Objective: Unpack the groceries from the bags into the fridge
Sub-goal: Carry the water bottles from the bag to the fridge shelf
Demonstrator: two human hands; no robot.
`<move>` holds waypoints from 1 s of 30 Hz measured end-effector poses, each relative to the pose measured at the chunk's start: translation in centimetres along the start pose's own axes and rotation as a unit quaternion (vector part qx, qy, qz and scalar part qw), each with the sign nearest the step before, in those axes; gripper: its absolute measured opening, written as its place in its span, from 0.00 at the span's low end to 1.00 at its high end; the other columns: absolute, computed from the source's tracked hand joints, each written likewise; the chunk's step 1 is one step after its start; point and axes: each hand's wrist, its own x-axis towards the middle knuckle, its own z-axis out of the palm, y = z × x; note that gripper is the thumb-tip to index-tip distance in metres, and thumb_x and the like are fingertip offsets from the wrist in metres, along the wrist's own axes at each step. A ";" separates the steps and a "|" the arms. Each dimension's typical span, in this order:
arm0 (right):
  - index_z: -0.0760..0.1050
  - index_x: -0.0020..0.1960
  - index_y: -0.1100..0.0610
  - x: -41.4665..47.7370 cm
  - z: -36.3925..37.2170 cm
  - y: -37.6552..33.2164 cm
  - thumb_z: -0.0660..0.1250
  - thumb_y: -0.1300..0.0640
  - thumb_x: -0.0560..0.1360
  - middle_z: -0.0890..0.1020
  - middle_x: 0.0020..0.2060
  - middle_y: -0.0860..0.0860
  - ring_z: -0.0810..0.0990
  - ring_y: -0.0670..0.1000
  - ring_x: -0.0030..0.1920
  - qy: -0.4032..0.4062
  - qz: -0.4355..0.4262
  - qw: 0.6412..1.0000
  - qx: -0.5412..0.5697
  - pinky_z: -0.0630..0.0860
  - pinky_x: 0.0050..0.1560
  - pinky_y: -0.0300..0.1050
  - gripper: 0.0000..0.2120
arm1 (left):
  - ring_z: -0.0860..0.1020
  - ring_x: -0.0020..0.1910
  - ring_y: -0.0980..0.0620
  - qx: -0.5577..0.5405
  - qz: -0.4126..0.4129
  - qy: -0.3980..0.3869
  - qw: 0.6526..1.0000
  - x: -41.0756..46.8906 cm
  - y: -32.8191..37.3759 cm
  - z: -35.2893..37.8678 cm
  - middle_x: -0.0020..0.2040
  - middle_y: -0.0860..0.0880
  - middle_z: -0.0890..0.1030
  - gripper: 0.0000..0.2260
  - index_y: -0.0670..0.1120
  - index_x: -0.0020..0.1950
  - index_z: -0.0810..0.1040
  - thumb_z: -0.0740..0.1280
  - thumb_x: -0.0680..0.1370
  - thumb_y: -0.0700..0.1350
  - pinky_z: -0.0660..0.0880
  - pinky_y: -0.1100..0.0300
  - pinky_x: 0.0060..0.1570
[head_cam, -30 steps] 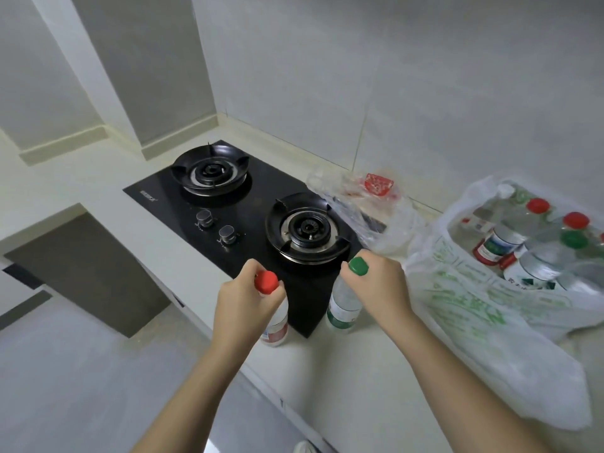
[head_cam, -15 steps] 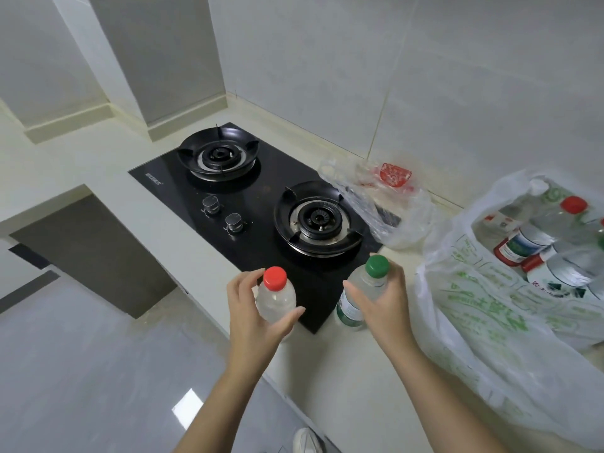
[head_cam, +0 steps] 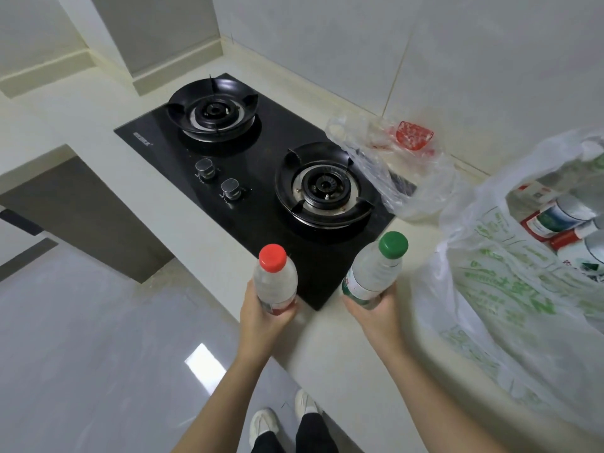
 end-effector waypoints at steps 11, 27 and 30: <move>0.74 0.58 0.59 0.7 -0.6 0.3 0.79 0.66 0.66 0.83 0.51 0.52 0.83 0.48 0.52 -0.048 0.013 0.999 0.003 0.77 0.52 0.36 0.24 | 0.81 0.43 0.61 0.026 -0.023 0.033 0.999 -0.1 1.0 -0.3 0.41 0.60 0.83 0.17 0.53 0.50 0.78 0.79 0.67 0.43 0.75 0.72 0.38; 0.71 0.60 0.44 1.0 6.5 -17.4 0.78 0.61 0.63 0.82 0.51 0.39 0.82 0.42 0.52 -0.204 -0.133 0.954 0.175 0.77 0.46 0.32 0.30 | 0.82 0.50 0.55 -0.176 0.080 0.205 0.959 -1.5 15.9 -10.3 0.52 0.55 0.83 0.32 0.55 0.63 0.74 0.77 0.60 0.53 0.79 0.66 0.44; 0.72 0.59 0.40 -1.2 9.3 -19.4 0.78 0.62 0.65 0.82 0.49 0.43 0.82 0.43 0.45 -0.263 -0.141 0.935 0.192 0.77 0.39 0.34 0.30 | 0.83 0.51 0.51 -0.180 0.065 0.244 0.951 -3.5 15.4 -13.9 0.52 0.50 0.84 0.35 0.49 0.65 0.74 0.77 0.60 0.55 0.81 0.59 0.46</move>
